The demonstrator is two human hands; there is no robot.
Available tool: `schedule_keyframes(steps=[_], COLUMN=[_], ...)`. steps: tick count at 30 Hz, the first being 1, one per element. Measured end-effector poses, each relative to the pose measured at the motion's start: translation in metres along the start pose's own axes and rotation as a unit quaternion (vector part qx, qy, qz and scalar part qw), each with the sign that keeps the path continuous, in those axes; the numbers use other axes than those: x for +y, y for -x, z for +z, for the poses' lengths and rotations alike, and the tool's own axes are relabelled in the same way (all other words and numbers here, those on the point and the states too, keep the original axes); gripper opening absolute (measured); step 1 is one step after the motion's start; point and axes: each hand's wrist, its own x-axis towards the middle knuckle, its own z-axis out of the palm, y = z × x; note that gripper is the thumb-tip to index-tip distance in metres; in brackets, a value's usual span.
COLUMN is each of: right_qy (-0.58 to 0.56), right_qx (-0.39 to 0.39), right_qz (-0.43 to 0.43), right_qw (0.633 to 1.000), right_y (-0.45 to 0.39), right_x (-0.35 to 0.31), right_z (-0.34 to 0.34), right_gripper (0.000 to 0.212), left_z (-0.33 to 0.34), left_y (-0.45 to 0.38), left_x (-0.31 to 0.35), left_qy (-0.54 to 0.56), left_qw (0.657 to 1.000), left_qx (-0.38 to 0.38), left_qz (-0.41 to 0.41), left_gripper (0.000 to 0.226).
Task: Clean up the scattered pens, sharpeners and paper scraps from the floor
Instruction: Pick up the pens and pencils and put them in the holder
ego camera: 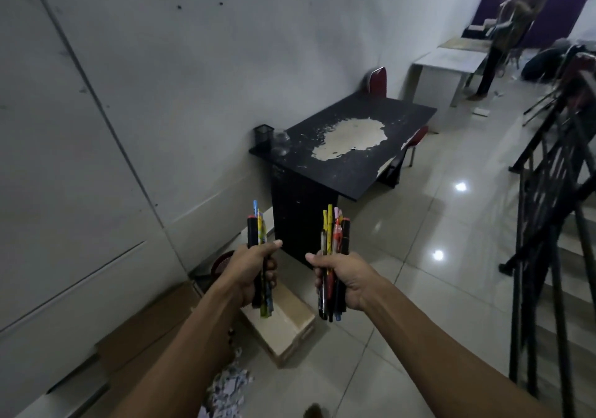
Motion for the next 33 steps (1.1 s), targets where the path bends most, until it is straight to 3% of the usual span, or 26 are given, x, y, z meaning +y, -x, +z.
schedule_keyframes(steps=[13,23,27,33], right_qy=[0.053,0.093,0.112,0.148], right_qx=[0.001,-0.05,-0.081,-0.12], right_qz=[-0.01,0.018,0.02,0.071], right_qw=[0.999,0.994,0.99,0.979], right_y=[-0.198,-0.338,-0.408,-0.509], right_x=[-0.15,-0.228,-0.264,-0.322], right_z=[-0.018,-0.001,0.01,0.019], right_gripper=[0.022,0.019,0.019,0.017], left_z=[0.066,0.083,0.082,0.091], left_y=[-0.213,-0.333,-0.396,-0.486], left_x=[0.105,0.166,0.196,0.241], left_qy=[0.023,0.043,0.072,0.142], left_qw=[0.998,0.995,0.989,0.961], left_qx=[0.056,0.089,0.127,0.23], left_qz=[0.026,0.011,0.021,0.055], left_gripper=[0.029,0.023,0.019,0.03])
